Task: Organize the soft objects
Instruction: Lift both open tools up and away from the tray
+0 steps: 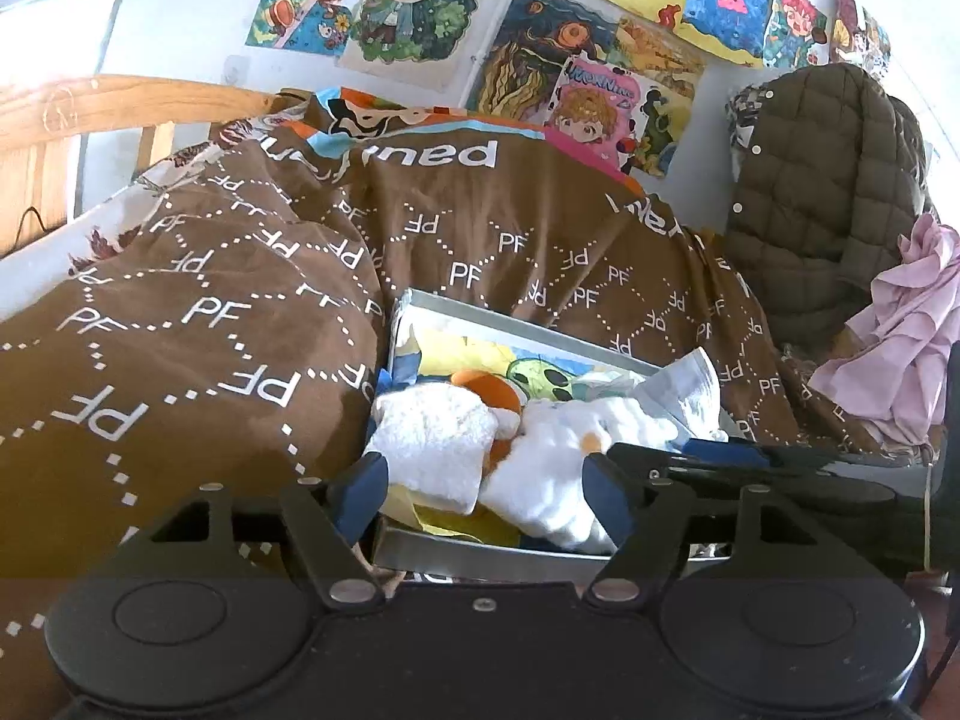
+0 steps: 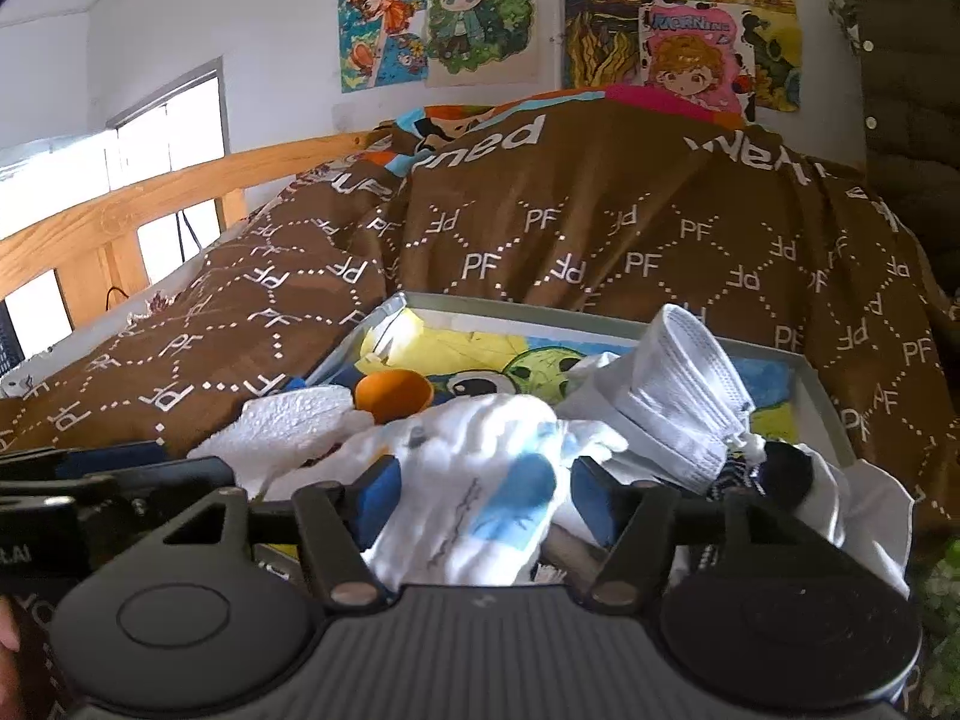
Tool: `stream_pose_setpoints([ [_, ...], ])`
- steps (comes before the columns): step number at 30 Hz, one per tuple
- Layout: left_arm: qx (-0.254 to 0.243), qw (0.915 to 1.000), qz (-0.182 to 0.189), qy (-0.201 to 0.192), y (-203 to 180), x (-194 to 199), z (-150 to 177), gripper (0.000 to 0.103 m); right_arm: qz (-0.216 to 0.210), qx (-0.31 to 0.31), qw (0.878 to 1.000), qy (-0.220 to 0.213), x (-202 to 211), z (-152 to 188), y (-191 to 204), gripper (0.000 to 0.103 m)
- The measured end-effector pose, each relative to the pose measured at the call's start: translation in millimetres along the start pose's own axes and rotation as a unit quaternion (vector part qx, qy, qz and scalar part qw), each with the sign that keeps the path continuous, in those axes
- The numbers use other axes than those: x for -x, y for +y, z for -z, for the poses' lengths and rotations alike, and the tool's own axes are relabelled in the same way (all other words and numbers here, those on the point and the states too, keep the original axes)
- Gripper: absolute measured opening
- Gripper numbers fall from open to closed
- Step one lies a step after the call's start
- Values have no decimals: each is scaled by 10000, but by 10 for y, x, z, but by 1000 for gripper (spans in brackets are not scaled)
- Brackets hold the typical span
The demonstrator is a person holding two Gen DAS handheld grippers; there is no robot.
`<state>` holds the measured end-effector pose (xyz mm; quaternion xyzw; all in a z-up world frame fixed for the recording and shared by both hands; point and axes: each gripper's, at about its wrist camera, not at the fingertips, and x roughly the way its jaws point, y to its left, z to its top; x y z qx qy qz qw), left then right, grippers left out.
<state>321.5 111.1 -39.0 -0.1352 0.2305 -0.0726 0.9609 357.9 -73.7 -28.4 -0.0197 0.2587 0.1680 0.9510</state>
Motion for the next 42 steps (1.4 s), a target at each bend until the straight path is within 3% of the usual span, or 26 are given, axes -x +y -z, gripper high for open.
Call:
stream_pose_setpoints([
  [8, -40, 9993, -191, -323, -51, 239, -27, 88, 47, -175, 9992, -356, 335, -58, -92, 91],
  [17, -269, 9955, -416, -805, -247, 651, -143, 100, 109, -55, 9958, -907, 892, -130, -57, 101],
  [30, -481, 9871, -697, -1358, -587, 1224, -192, 102, 292, -222, 9908, -1300, 1544, -56, -129, 103],
  [42, -461, 9858, -707, -1453, -877, 1498, -21, 102, 424, -400, 9875, -1465, 2014, 149, -191, 103],
])
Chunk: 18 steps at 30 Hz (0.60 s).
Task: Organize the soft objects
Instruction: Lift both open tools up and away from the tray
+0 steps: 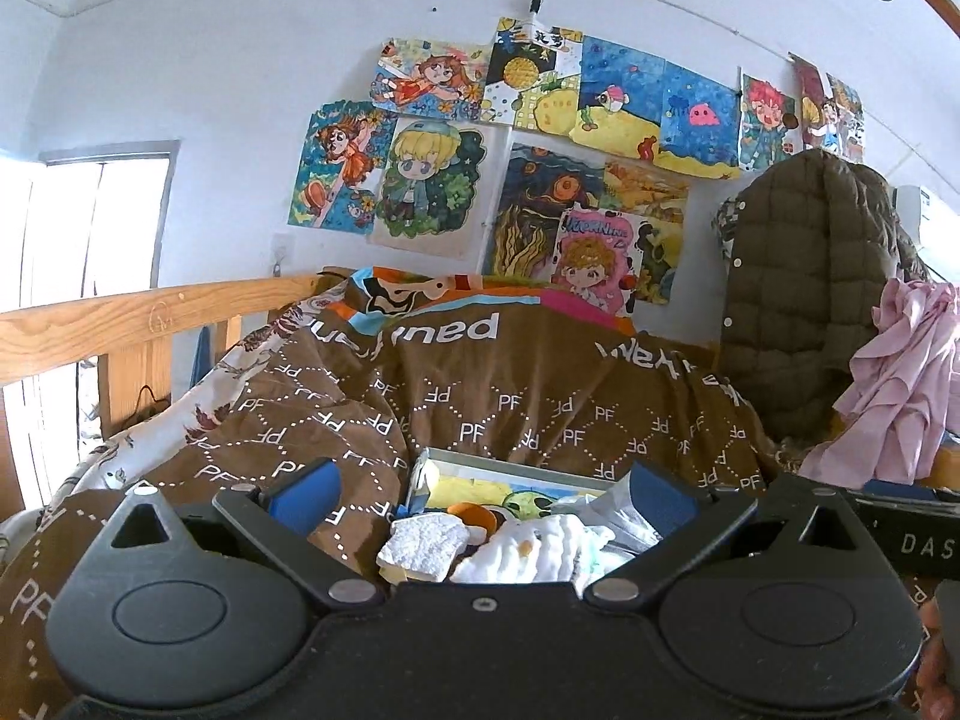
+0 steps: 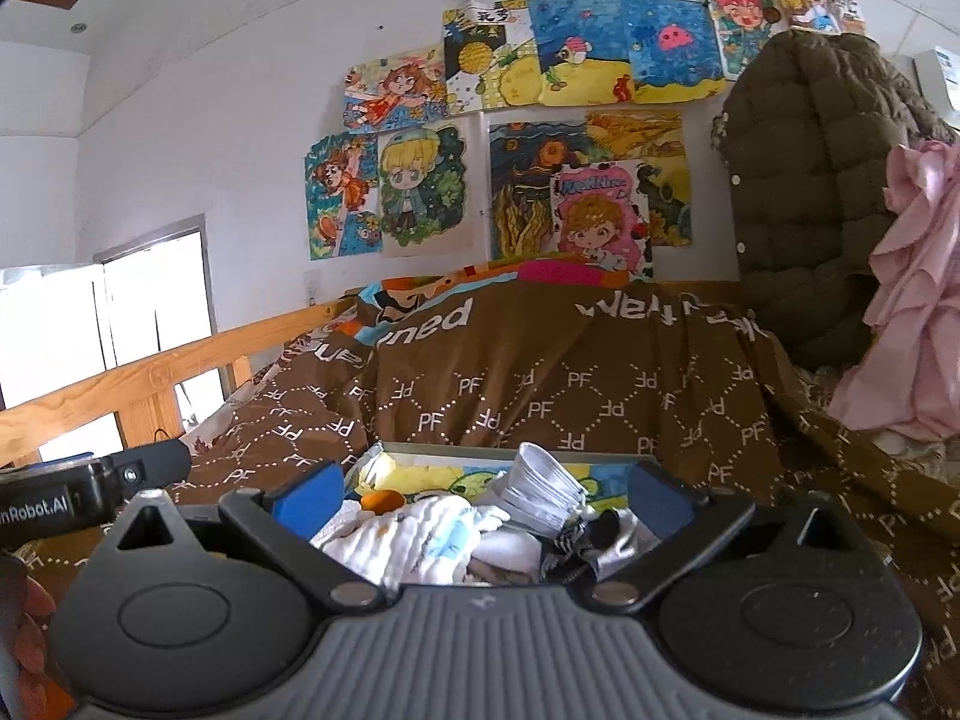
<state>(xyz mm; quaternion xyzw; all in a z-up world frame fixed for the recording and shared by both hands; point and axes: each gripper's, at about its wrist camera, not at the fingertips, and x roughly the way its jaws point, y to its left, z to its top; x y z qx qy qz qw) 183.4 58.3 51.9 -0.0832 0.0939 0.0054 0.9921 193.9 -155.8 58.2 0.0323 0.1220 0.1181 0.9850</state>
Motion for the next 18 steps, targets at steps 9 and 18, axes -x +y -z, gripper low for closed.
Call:
stream_pose_setpoints([
  [9, 111, 9998, -154, 39, -33, 307, 112, 102, 184, -330, 9993, 68, 346, 119, -147, 103],
  [18, 55, 9997, -246, 13, -87, 568, 182, 102, 290, -349, 9989, 105, 642, 247, -179, 103],
])
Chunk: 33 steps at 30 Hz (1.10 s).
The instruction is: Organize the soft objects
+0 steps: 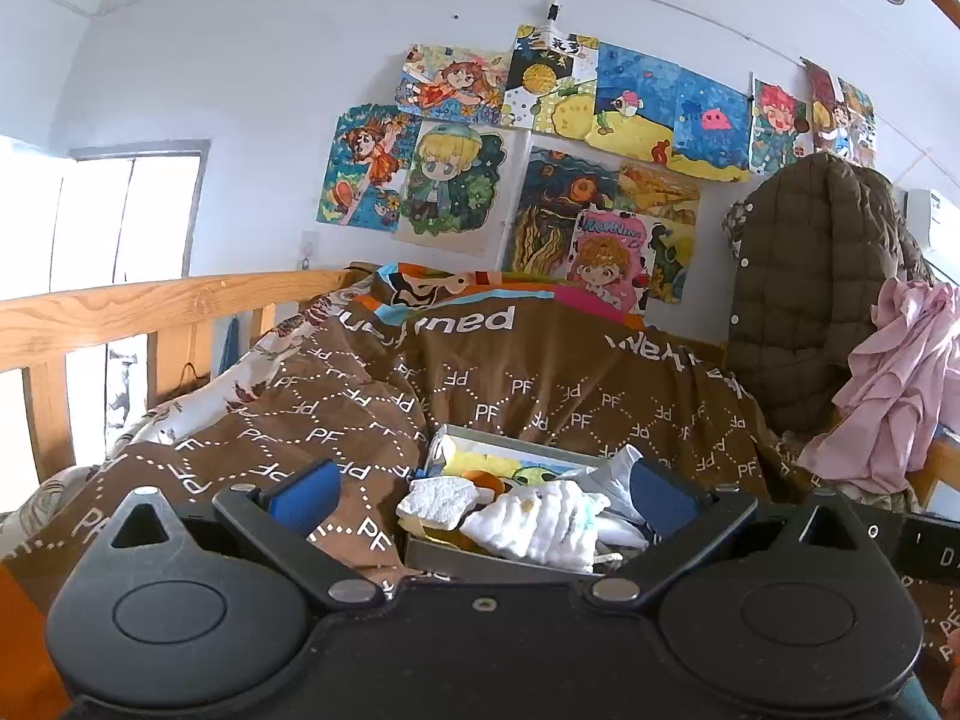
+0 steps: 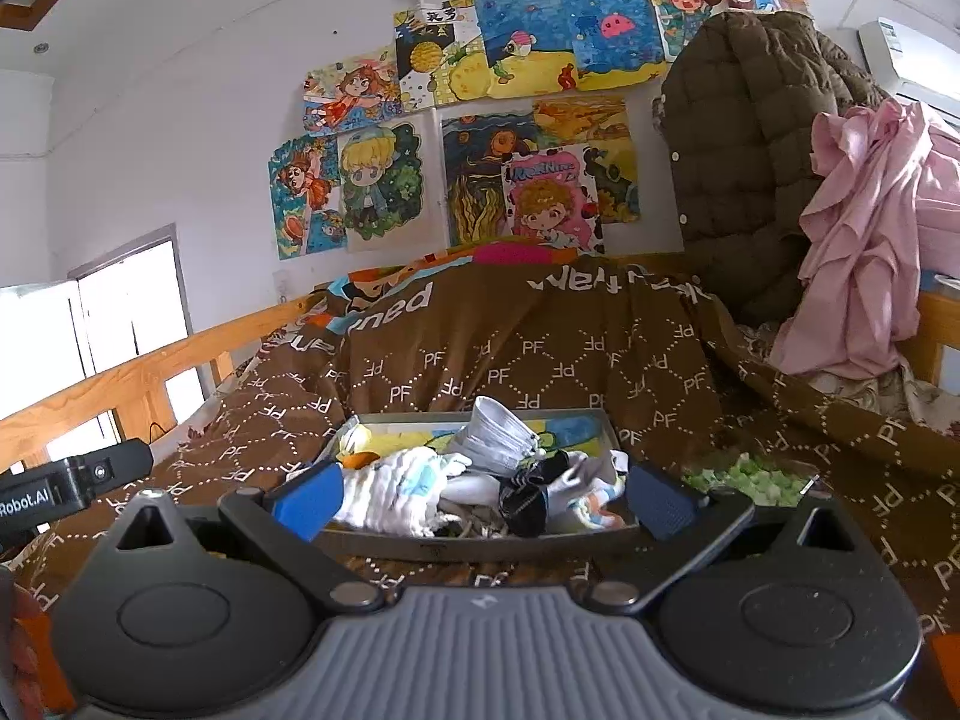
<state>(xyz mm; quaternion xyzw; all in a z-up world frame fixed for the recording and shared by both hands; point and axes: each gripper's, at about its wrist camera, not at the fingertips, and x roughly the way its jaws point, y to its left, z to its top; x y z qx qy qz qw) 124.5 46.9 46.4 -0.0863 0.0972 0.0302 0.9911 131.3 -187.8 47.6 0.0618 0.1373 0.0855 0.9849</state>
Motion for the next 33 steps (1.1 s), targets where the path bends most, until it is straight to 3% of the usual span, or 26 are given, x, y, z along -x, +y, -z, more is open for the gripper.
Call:
stream_pose_setpoints([
  [7, -6, 9998, -139, 118, -16, 249, 135, 102, 5, -74, 9999, 96, 153, 82, -26, 103],
  [15, 24, 9982, -304, 518, -7, 472, 316, 102, -52, -130, 9993, 361, 311, 209, -35, 103],
  [33, -184, 9963, -452, 704, -79, 771, 457, 102, -101, 19, 9972, 738, 539, 430, 63, 103],
])
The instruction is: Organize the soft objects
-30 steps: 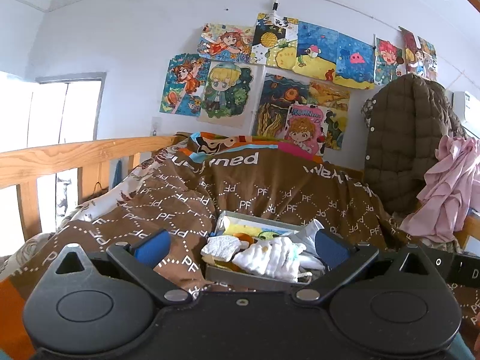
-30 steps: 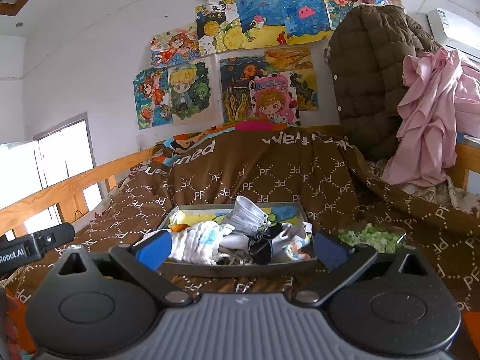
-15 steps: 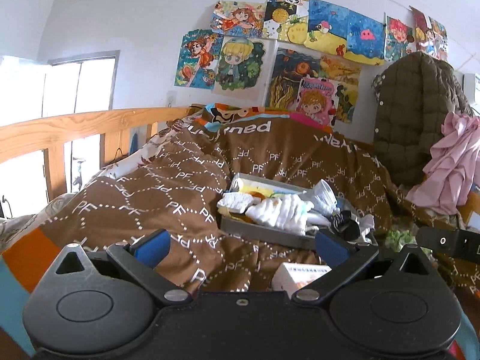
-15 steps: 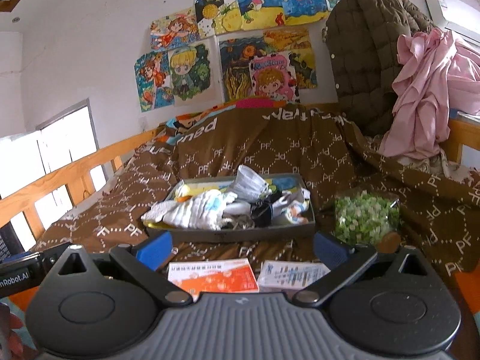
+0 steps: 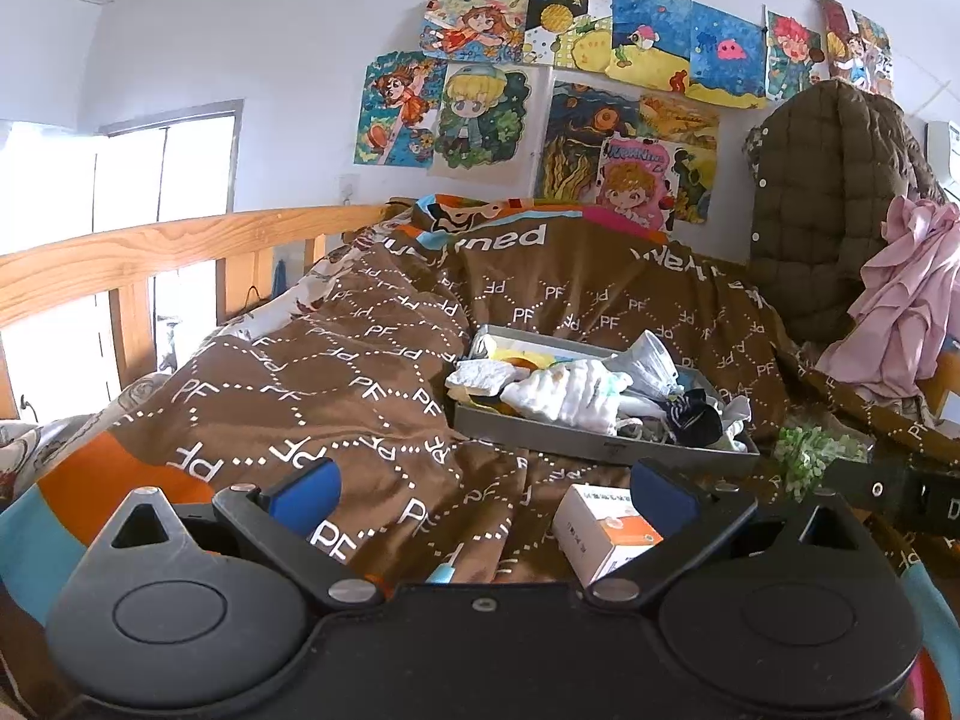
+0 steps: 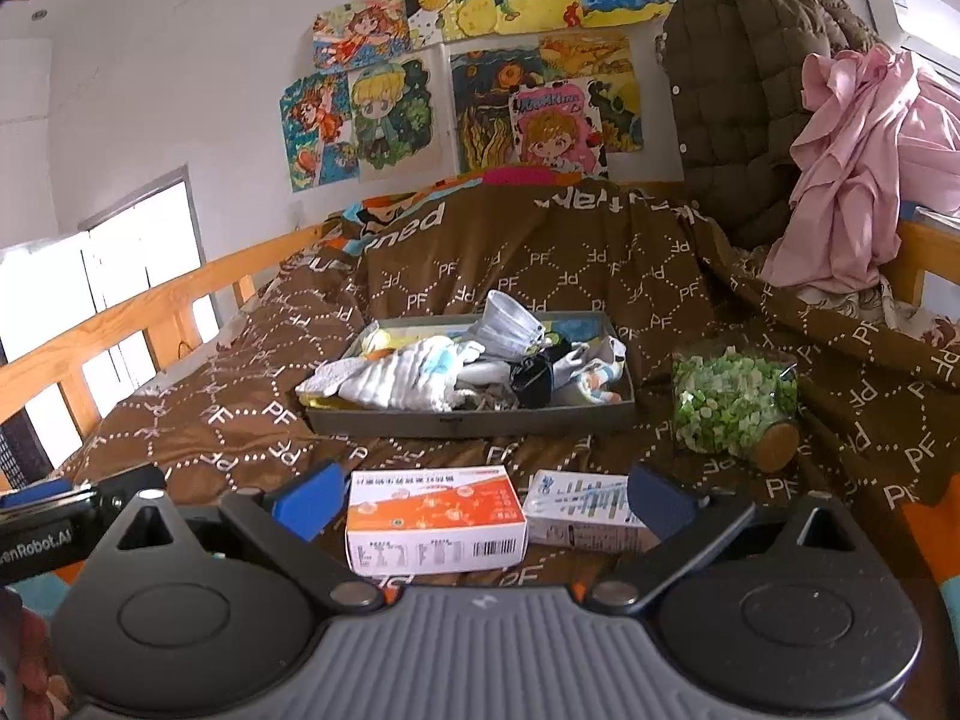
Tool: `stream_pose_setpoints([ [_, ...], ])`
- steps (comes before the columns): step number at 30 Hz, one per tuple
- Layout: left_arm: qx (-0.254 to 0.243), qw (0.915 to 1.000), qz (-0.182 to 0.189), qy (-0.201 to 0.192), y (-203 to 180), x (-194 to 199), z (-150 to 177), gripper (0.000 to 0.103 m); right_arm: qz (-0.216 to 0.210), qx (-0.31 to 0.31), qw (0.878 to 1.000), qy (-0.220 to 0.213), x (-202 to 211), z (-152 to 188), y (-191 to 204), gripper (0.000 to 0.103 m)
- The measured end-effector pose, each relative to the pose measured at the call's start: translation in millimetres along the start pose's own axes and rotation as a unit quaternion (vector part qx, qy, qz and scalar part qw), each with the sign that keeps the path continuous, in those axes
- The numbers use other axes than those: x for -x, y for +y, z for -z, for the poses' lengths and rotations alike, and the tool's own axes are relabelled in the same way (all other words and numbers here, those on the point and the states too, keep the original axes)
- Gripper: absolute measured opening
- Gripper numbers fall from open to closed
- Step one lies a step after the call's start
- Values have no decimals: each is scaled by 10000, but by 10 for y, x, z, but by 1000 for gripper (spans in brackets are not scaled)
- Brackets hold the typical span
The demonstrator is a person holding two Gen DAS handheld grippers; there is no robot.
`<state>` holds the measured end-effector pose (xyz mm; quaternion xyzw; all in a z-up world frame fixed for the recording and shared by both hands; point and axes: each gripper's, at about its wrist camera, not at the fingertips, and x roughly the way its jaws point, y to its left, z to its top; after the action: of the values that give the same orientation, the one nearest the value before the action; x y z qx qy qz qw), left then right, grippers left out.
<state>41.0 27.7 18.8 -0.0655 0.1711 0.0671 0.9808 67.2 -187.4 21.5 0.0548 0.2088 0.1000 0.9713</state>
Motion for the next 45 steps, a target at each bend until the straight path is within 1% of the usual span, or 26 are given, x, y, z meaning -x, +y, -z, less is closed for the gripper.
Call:
stream_pose_setpoints([
  [17, -109, 9993, -117, 324, -36, -83, 59, 102, 48, 24, 9996, 266, -73, 65, 22, 103],
  [28, -175, 9978, -232, 601, -96, -196, 80, 102, 56, -43, 9981, 617, -247, 96, 14, 103],
  [45, 127, 9954, -366, 876, -74, -399, 107, 102, 118, -151, 9955, 930, -497, 132, -25, 103],
])
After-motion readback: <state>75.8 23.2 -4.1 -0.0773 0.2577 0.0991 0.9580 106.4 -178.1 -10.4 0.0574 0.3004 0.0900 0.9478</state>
